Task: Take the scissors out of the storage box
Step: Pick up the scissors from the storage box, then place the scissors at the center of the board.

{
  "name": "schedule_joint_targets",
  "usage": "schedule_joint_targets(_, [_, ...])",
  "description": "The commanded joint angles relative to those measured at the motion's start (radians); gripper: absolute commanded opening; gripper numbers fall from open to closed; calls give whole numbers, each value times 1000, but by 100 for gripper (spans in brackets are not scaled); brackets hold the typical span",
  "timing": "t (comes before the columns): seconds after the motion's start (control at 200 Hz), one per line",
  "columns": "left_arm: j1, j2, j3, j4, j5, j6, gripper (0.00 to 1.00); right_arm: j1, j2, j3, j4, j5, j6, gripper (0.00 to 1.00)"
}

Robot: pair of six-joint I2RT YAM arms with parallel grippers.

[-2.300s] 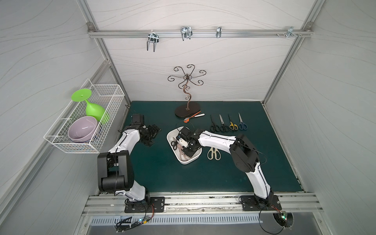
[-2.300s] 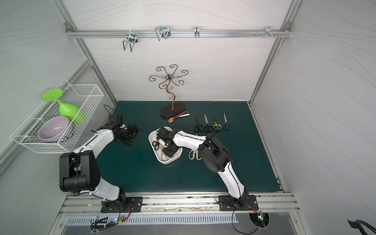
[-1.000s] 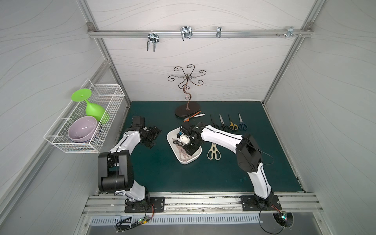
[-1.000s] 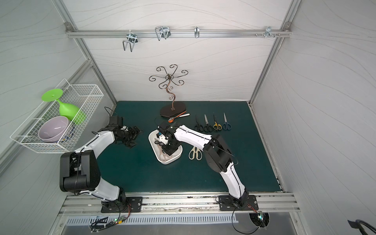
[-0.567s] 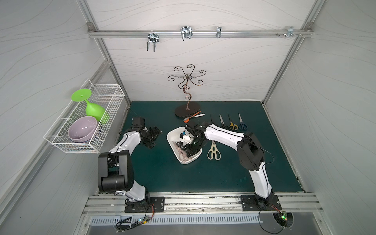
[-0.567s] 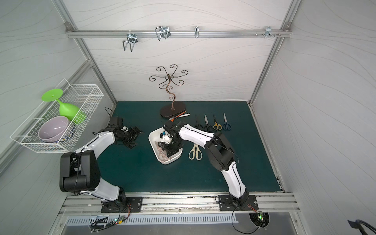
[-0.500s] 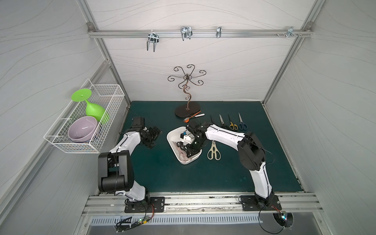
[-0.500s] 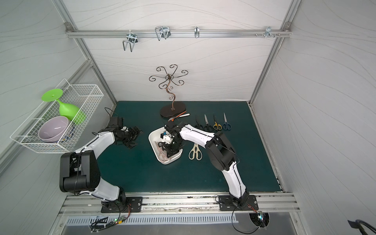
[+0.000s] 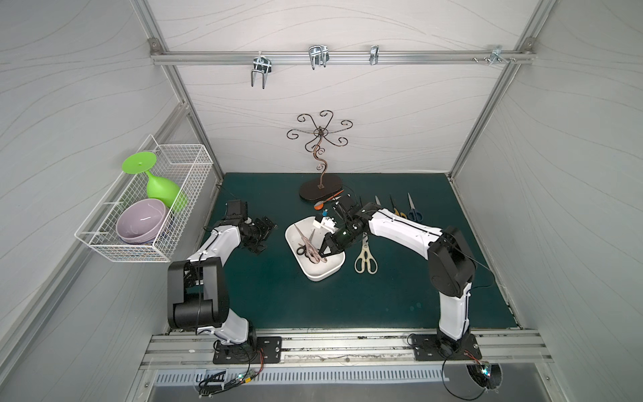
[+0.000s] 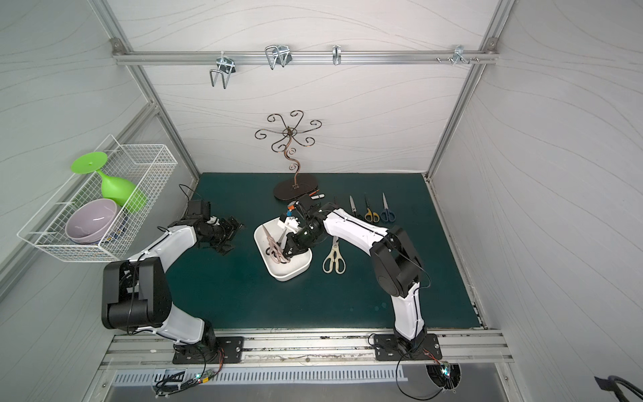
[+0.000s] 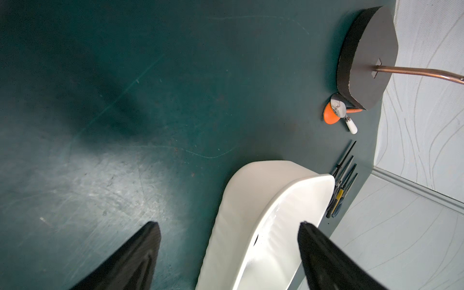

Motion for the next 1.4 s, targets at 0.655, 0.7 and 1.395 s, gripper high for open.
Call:
schedule_joint_targets(0.655, [-274, 46, 301, -148, -87, 127, 90, -186, -381, -196, -215, 760, -199, 0])
schedule_joint_targets(0.7, [-286, 49, 304, -148, -82, 122, 90, -208, -393, -218, -238, 779, -206, 0])
schedule_joint_targets(1.395, [-314, -32, 233, -183, -140, 127, 90, -271, -469, -518, -218, 948, -202, 0])
